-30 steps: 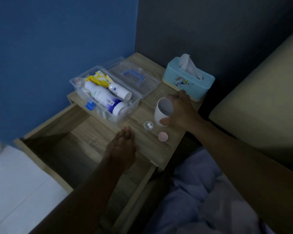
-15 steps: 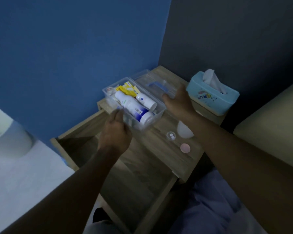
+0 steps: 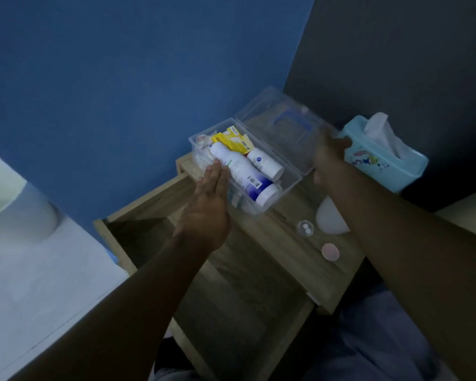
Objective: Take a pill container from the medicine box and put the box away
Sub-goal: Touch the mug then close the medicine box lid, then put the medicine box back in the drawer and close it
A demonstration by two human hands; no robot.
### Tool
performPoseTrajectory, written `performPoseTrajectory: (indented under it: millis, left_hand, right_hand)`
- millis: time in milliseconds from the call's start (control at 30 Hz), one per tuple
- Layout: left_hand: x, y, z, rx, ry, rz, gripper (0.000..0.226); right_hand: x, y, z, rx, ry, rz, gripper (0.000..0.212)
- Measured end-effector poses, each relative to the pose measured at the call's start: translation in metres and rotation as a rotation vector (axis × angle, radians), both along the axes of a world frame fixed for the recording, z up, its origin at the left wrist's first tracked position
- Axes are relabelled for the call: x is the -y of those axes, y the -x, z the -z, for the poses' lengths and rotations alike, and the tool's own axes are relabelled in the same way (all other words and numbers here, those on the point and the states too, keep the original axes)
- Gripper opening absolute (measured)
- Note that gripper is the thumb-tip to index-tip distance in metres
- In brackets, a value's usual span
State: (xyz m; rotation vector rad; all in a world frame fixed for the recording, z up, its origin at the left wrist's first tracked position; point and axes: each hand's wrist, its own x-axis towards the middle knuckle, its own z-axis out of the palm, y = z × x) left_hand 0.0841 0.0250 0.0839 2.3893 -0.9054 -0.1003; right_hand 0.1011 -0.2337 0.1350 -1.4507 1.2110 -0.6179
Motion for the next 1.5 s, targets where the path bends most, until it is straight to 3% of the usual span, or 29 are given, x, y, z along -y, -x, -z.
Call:
performPoseTrajectory:
  millis: [100, 267, 400, 500, 633, 867, 1033, 1167, 1500]
  left_hand:
    - [0.004, 0.002, -0.003, -0.004, -0.035, 0.007, 0.083]
    - [0.001, -0.006, -0.015, -0.108, -0.08, 0.024, 0.089]
    - [-0.014, 0.0, -0.019, -0.17, 0.012, -0.096, 0.084]
    - [-0.022, 0.003, -0.014, -0.21, 0.046, -0.207, 0.077]
    - [-0.026, -0.001, -0.007, -0.239, 0.024, -0.261, 0.064]
    - [-0.007, -0.012, 0.005, -0.387, 0.089, -0.386, 0.057]
    - [0.005, -0.016, 0.012, -0.426, 0.257, -0.394, 0.055]
    - [0.006, -0.015, 0.015, -0.341, 0.359, -0.442, 0.039]
    - [0.025, -0.013, -0.004, -0.183, 0.485, -0.513, 0.028]
  right_hand:
    - [-0.017, 0.005, -0.024, 0.185, 0.201, 0.097, 0.057]
    - [-0.054, 0.04, -0.026, 0.275, 0.484, -0.188, 0.039]
    - [-0.077, 0.068, -0.007, 0.203, 0.8, -0.346, 0.036]
    - [-0.09, 0.083, 0.004, 0.094, 0.897, -0.598, 0.041]
    - [-0.092, 0.083, 0.005, -0.049, 1.234, -0.868, 0.041]
    - [-0.082, 0.056, 0.003, -0.316, 1.163, -1.095, 0.062]
    - [-0.083, 0.06, 0.022, -0.394, 1.282, -1.082, 0.064]
    - [-0.085, 0.058, 0.023, -0.401, 1.314, -1.061, 0.065]
    - [-0.082, 0.056, 0.028, -0.401, 1.345, -1.043, 0.065]
